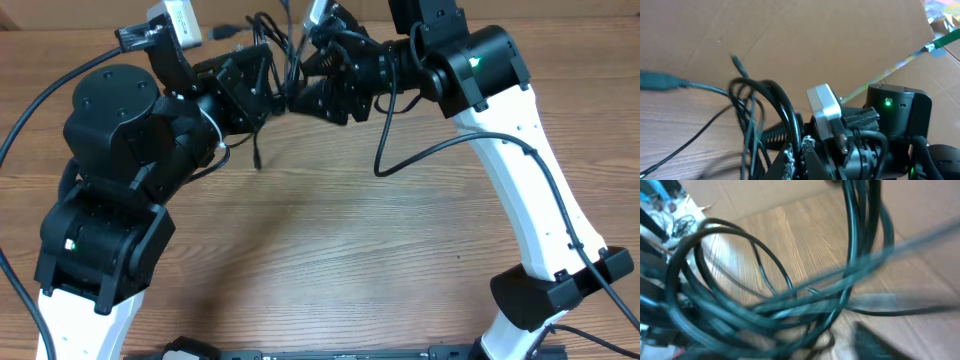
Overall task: Untangle cables
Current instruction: 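Grasp the hanging cables with the right gripper beside the left gripper, then pull the right gripper away from the left to separate cables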
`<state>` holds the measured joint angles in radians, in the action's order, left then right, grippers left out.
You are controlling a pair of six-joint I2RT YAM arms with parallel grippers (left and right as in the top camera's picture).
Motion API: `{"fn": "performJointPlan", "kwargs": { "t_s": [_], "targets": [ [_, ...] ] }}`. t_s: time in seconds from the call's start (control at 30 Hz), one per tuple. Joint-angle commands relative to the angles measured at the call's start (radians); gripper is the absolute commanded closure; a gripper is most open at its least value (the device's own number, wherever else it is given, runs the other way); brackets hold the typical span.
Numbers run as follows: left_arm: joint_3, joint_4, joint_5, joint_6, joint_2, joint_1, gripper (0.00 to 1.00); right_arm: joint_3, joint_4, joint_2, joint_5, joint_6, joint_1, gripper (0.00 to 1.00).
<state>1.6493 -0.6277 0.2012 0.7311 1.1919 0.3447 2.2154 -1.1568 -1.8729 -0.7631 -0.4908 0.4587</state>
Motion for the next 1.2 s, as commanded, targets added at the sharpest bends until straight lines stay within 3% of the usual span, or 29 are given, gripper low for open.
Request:
{"fn": "performJointPlan", "kwargs": {
  "t_s": [0.0, 0.1, 0.3, 0.4, 0.47, 0.5, 0.57, 0.67, 0.83, 1.17],
  "targets": [
    [0.037, 0.011, 0.037, 0.009, -0.003, -0.004, 0.96, -0.004, 0.020, 0.007, 0.034, 0.080, -0.003, 0.96],
    [0.037, 0.008, 0.036, -0.003, -0.008, -0.004, 0.96, -0.004, 0.020, 0.007, 0.065, 0.108, -0.006, 0.96],
    [0.037, 0.006, 0.024, -0.038, -0.024, -0.005, 0.96, -0.004, 0.027, 0.007, 0.296, 0.330, -0.038, 0.96],
    [0.038, 0.005, 0.016, -0.048, -0.024, -0.005, 0.96, -0.004, 0.008, 0.007, 0.264, 0.351, -0.063, 0.92],
    [0.038, 0.003, 0.008, -0.048, -0.022, -0.005, 0.96, -0.004, -0.034, 0.007, 0.203, 0.279, -0.068, 0.65],
    [0.038, 0.002, 0.001, -0.049, -0.022, -0.005, 0.96, -0.004, -0.064, 0.007, 0.167, 0.217, -0.068, 0.56],
    [0.038, 0.000, -0.021, -0.051, -0.022, -0.005, 0.96, -0.004, -0.129, 0.007, 0.106, 0.097, -0.068, 0.44],
    [0.038, -0.001, -0.029, -0.055, -0.022, -0.005, 0.96, -0.004, -0.185, 0.007, 0.095, 0.035, -0.068, 0.33],
    [0.038, -0.023, -0.063, -0.104, -0.022, -0.005, 0.96, -0.004, -0.226, 0.007, 0.087, 0.015, -0.068, 0.28],
    [0.038, -0.047, -0.083, -0.035, -0.021, -0.005, 0.96, -0.004, -0.259, 0.007, -0.174, -0.280, -0.067, 0.28]
  ]
}}
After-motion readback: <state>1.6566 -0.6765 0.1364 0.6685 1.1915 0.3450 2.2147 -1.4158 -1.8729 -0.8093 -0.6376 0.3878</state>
